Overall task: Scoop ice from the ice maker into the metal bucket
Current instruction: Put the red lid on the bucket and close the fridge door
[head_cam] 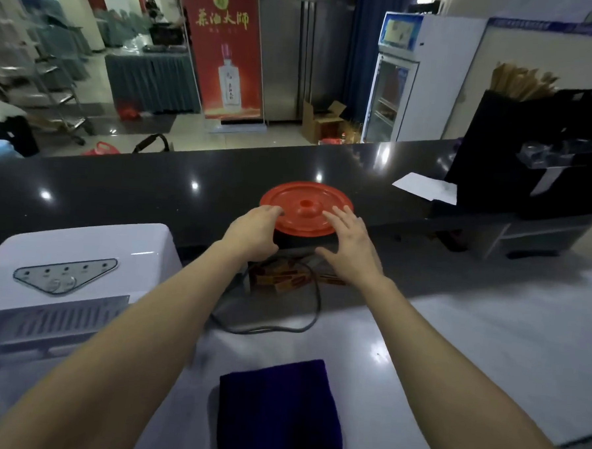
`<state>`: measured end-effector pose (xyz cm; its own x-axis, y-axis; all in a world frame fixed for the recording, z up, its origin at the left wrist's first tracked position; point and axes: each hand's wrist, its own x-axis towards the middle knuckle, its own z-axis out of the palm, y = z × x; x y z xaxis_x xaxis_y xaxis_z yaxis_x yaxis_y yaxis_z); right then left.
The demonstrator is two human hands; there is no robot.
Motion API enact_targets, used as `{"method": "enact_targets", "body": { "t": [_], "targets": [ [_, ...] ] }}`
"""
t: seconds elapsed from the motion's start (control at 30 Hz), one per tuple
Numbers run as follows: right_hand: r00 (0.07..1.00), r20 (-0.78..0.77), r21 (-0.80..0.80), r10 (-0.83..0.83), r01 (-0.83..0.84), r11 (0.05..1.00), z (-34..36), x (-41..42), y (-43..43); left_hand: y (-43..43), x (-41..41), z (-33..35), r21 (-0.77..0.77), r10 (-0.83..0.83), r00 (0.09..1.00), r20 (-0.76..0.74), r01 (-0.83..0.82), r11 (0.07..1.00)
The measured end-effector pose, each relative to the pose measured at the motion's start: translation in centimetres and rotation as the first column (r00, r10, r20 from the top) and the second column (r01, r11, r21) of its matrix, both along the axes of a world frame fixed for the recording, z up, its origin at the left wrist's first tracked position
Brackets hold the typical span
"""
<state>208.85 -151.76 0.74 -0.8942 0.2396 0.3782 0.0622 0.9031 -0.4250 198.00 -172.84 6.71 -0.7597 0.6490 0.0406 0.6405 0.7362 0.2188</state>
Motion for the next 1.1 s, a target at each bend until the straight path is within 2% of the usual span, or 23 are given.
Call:
{"method": "enact_targets", "body": {
  "t": [0.1, 0.17, 0.33, 0.4, 0.47, 0.6, 0.7, 0.77, 0.8, 0.87, 0.97, 1.1],
  "targets": [
    [0.999, 0.036, 0.076, 0.009, -0.012, 0.997, -0.9, -1.4, 1.4, 0.4, -1.2, -1.9, -0.006, 0.01, 1.0, -0.005, -0.01, 1.0],
    [1.0, 0.018, 0.04, 0.024, -0.025, 0.999, -1.4, -1.9, 2.1, 0.6, -1.7, -2.6, 0.018, 0.005, 0.999, -0.034, -0.004, 1.0],
    [0.995, -0.102, -0.085, 0.0, -0.008, 0.996, -2.1, -1.7, 1.9, 0.6, -1.4, -2.6, 0.11, 0.031, 0.991, -0.129, -0.017, 0.994],
    [0.991, -0.136, -0.082, 0.006, -0.017, 0.996, -1.8, -1.3, 1.7, 0.5, -1.0, -2.1, 0.13, 0.041, 0.99, -0.138, -0.022, 0.991],
    [0.97, -0.243, -0.047, -0.008, -0.004, 0.999, -1.3, -1.1, 1.7, 0.2, -0.7, -1.5, 0.159, 0.034, 0.988, -0.151, -0.01, 0.987],
    [0.888, -0.456, -0.063, -0.054, 0.028, 0.998, 1.4, 0.0, 0.6, -1.2, 0.4, 0.7, 0.403, 0.071, 0.99, -0.124, -0.015, 0.915],
    [0.841, -0.523, -0.246, -0.141, 0.009, 0.969, 3.8, 1.0, -0.5, -2.5, 0.9, 2.3, 0.598, 0.119, 0.991, -0.06, -0.06, 0.799],
    [0.819, -0.516, -0.501, -0.25, -0.051, 0.864, 5.6, 1.6, -1.7, -3.5, 1.3, 3.7, 0.7, 0.147, 0.988, 0.042, -0.134, 0.701],
    [0.819, -0.489, -0.633, -0.298, -0.099, 0.767, 6.5, 1.9, -2.5, -4.1, 1.7, 4.5, 0.732, 0.14, 0.984, 0.107, -0.174, 0.658],
    [0.827, -0.447, -0.796, -0.34, -0.196, 0.572, 7.9, 2.5, -4.0, -5.2, 2.3, 5.6, 0.756, 0.11, 0.977, 0.182, -0.21, 0.62],
    [0.848, -0.43, -0.88, -0.309, -0.317, 0.353, 9.6, 4.0, -7.3, -7.5, 3.5, 6.5, 0.79, 0.023, 0.969, 0.248, -0.216, 0.573],
    [0.858, -0.407, -0.909, -0.313, -0.347, 0.23, 11.2, 6.6, -12.2, -11.5, 6.1, 7.3, 0.858, -0.099, 0.944, 0.315, -0.239, 0.454]
  ]
}}
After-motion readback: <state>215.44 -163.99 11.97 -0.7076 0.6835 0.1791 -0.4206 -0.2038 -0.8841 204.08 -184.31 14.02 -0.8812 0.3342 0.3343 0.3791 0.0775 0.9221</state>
